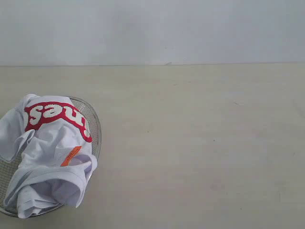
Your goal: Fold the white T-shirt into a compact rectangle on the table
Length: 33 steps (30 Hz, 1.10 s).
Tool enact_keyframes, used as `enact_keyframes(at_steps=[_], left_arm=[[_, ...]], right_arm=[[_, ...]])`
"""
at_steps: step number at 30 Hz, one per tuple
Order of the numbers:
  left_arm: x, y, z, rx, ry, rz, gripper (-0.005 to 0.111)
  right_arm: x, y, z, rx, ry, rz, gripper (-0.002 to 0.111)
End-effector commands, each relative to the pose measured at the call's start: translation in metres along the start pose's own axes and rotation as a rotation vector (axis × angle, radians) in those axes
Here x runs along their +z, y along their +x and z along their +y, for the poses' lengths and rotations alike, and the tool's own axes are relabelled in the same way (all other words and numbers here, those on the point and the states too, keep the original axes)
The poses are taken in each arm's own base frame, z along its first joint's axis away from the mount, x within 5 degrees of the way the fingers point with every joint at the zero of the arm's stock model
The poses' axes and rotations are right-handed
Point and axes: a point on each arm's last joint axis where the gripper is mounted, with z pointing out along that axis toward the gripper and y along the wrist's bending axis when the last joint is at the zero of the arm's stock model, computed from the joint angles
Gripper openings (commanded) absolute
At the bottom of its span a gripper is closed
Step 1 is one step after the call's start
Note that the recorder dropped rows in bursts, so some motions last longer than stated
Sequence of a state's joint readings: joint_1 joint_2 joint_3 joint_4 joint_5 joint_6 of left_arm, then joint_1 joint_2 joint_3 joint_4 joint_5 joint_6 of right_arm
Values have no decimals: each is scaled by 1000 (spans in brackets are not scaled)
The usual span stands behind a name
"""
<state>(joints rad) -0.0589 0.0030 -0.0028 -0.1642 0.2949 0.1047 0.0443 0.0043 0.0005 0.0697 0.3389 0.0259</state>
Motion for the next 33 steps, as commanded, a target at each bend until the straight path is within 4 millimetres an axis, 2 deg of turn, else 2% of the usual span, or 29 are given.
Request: enact_keyframes(at_steps=[1, 4, 5, 7, 8, 10, 14, 16, 18, 23, 26, 33], left_arm=[[0, -1, 0, 8, -7, -21, 4], [0, -6, 1, 23, -15, -72, 4], [-1, -14, 2, 77, -33, -163, 4], [-4, -27, 3, 68, -48, -313, 4], [-6, -31, 3, 55, -49, -351, 4], [-12, -49, 2, 42, -46, -409, 4], [-4, -98, -2, 41, -34, -260, 4], [12, -125, -3, 40, -24, -112, 4], [34, -143, -5, 16, -12, 20, 4], [72, -161, -2, -10, -26, 7, 4], [86, -161, 0, -11, -39, -21, 4], [93, -161, 0, -114, -42, -37, 4]], right_arm=[[0, -1, 0, -3, 3, -10, 0], [0, -1, 0, -3, 3, -10, 0], [0, -1, 0, -3, 3, -10, 0], [0, -1, 0, -3, 3, -10, 0], [0, -1, 0, -3, 3, -10, 0], [0, -1, 0, -3, 3, -10, 0], [0, -1, 0, -3, 3, -10, 0], [0, -1, 0, -3, 3, -10, 0], [0, -1, 0, -3, 3, -10, 0], [0, -1, 0, -3, 3, -10, 0], [0, -1, 0, -3, 3, -10, 0], [0, -1, 0, -3, 3, -10, 0]])
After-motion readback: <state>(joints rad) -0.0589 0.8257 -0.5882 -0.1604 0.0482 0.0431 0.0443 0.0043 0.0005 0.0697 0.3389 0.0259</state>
